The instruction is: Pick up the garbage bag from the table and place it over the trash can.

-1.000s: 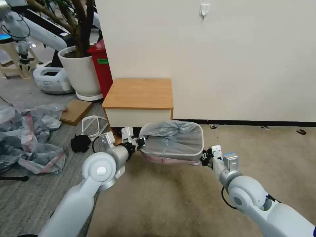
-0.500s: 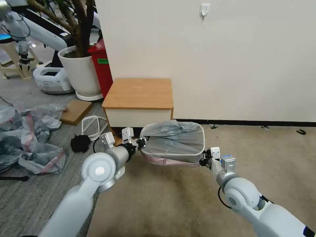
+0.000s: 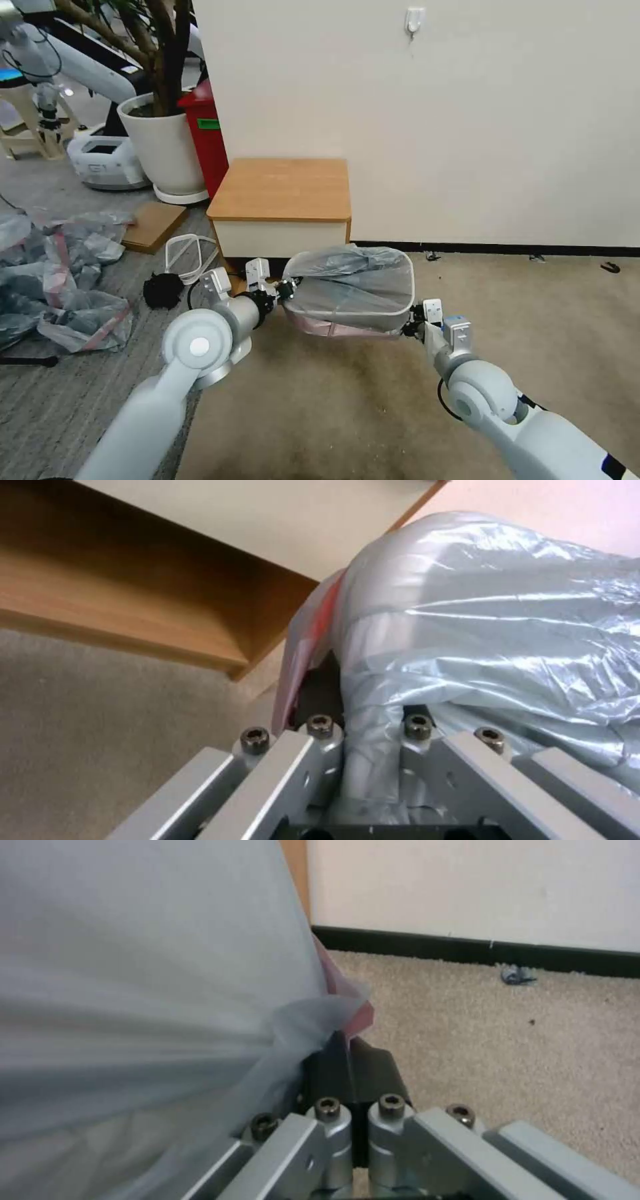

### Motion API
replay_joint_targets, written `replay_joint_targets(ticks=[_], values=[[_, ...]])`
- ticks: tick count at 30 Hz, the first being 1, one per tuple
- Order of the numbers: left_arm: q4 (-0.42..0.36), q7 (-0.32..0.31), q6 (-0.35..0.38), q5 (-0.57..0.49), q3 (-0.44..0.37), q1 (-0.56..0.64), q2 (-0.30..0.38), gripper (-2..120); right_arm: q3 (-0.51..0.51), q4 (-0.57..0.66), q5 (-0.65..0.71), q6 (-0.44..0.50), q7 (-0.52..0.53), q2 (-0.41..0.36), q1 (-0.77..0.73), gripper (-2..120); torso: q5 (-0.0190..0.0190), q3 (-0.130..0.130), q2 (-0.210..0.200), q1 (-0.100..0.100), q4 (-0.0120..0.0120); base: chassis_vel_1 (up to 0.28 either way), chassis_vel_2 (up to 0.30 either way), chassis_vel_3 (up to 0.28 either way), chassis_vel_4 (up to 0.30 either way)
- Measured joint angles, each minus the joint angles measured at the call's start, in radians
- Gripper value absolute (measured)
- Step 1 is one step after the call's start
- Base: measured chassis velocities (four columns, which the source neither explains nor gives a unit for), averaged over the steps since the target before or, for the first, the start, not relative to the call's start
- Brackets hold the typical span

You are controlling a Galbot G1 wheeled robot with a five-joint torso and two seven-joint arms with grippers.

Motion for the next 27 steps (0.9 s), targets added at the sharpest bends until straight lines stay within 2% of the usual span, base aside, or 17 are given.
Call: replay_joint_targets(ticks=[8, 11, 12, 15, 16, 19, 20, 22, 23, 27], values=[[0.01, -0.003, 0.006, -0.013, 0.0, -0.006, -0.003, 3, -0.005, -0.008, -0.022, 0.018, 0.012, -0.007, 0.002, 0, 0.0, 0.0, 0.0, 0.0, -0.0001, 0.0, 0.0, 0.0, 0.0], [0.017, -0.003, 0.006, -0.013, -0.002, -0.009, -0.002, 3, -0.008, -0.003, -0.026, 0.023, 0.032, -0.01, 0.002, 14, 0.0, 0.0, 0.0, 0.0, 0.0, 0.0, 0.0, 0.0, 0.0], [0.017, -0.003, 0.006, -0.013, -0.002, -0.009, -0.002, 3, -0.008, -0.003, -0.026, 0.023, 0.032, -0.01, 0.002, 14, 0.0, 0.0, 0.0, 0.0, 0.0, 0.0, 0.0, 0.0, 0.0], [0.023, -0.004, 0.006, -0.012, -0.006, -0.011, -0.003, 3, -0.006, 0.006, -0.032, 0.022, 0.042, -0.016, 0.0, 28, -0.0001, 0.0, 0.0, 0.0, 0.0, 0.0, 0.0, 0.0, 0.0], [0.023, -0.004, 0.006, -0.012, -0.006, -0.011, -0.003, 3, -0.006, 0.006, -0.032, 0.022, 0.042, -0.016, 0.0, 28, -0.0001, 0.0, 0.0, 0.0, 0.0, 0.0, 0.0, 0.0, 0.0], [0.036, -0.004, 0.005, -0.006, -0.012, -0.011, -0.004, 3, 0.005, 0.02, -0.035, 0.022, 0.049, -0.025, -0.008, 43, -0.0001, 0.0, 0.0, 0.0, 0.0, 0.0, 0.0, 0.0, 0.0], [0.036, -0.004, 0.005, -0.006, -0.012, -0.011, -0.004, 3, 0.005, 0.02, -0.035, 0.022, 0.049, -0.025, -0.008, 43, -0.0001, 0.0, 0.0, 0.0, 0.0, 0.0, 0.0, 0.0, 0.0], [0.045, -0.003, 0.003, -0.003, -0.017, -0.013, -0.005, 3, 0.016, 0.032, -0.035, 0.022, 0.049, -0.034, -0.019, 53, -0.0001, 0.0, 0.0, 0.0, -0.0001, 0.0, 0.0, 0.0, 0.0], [0.045, -0.003, 0.003, -0.003, -0.017, -0.013, -0.005, 3, 0.016, 0.032, -0.035, 0.022, 0.049, -0.034, -0.019, 53, -0.0001, 0.0, 0.0, 0.0, -0.0001, 0.0, 0.0, 0.0, 0.0], [0.06, -0.003, 0.001, 0.0, -0.027, -0.017, -0.005, 3, 0.036, 0.056, -0.033, 0.022, 0.049, -0.042, -0.04, 73, -0.0001, 0.0, 0.0, 0.0, 0.0, 0.0, 0.0, 0.0, 0.0]])
